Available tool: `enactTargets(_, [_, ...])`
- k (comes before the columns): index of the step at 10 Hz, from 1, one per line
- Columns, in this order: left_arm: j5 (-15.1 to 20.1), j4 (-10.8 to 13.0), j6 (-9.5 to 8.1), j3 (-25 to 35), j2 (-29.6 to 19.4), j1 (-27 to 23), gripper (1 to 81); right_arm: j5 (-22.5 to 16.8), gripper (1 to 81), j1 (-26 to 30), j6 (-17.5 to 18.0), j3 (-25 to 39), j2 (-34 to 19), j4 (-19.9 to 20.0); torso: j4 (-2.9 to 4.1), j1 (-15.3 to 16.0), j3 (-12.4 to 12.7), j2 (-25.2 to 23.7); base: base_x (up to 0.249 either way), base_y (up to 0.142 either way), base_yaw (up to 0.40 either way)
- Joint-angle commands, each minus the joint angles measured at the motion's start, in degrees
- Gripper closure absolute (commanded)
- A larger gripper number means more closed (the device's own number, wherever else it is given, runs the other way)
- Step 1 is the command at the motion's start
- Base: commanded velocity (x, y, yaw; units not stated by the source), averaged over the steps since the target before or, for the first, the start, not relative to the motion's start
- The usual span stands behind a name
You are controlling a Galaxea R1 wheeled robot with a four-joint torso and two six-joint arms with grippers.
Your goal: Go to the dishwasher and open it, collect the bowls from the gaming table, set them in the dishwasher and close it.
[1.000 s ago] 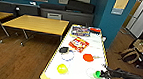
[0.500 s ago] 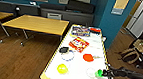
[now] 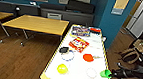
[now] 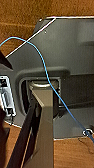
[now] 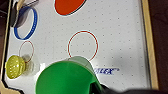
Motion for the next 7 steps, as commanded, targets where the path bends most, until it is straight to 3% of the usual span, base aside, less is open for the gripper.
enactTargets(1, [3.25,0.26,0.09,0.38,-0.16,-0.23,1.0,-1.34,81.1,-5.29,9.93,22.18,-21.71,-19.17,0.0,0.0,0.0,0.0,0.0,0.0,0.0])
enactTargets(3, [1.49,0.35,0.09,0.65,-0.42,-0.23,1.0,7.59,81.1,-16.37,14.59,21.78,-23.91,-28.3,0.0,0.0,0.0,0.0,0.0,0.0,0.0])
enactTargets(4, [1.4,0.35,0.09,1.18,-0.86,-0.23,1.0,12.64,81.1,-22.29,15.39,18.68,-23.73,-30.52,0.0,0.0,0.0,0.0,0.0,0.0,0.0])
enactTargets(5, [1.23,0.35,0.09,3.34,-2.42,-0.23,1.0,20.2,81.1,-27.83,15.4,12.86,-22.87,-30.79,0.0,0.0,0.0,0.0,0.0,0.0,0.0])
enactTargets(7, [-0.42,0.35,-0.08,11.3,-7.32,-0.23,1.0,31.21,81.1,-37.12,15.13,3.44,-20.6,-30.79,0.0,0.0,0.02,0.0,0.0,0.0,0.0])
